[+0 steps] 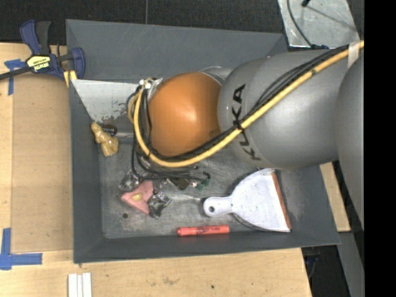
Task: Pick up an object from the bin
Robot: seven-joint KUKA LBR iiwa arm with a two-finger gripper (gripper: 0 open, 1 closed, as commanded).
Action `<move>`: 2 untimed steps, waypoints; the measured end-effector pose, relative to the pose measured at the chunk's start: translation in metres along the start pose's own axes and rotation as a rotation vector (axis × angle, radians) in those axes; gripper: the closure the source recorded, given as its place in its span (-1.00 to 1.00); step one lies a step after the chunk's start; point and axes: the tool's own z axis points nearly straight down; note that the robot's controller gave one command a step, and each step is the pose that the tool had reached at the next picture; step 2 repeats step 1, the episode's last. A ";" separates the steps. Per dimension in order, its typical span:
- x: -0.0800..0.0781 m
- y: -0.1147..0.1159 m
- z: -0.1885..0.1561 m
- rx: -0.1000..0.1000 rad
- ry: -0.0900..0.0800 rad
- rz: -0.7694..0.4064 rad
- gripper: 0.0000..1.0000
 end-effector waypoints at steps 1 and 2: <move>0.005 -0.009 -0.052 -0.002 0.003 -0.032 1.00; 0.005 -0.009 -0.052 -0.002 0.003 -0.032 1.00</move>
Offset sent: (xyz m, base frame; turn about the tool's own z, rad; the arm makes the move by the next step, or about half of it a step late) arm 0.0217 -0.0726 -0.1031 -0.1863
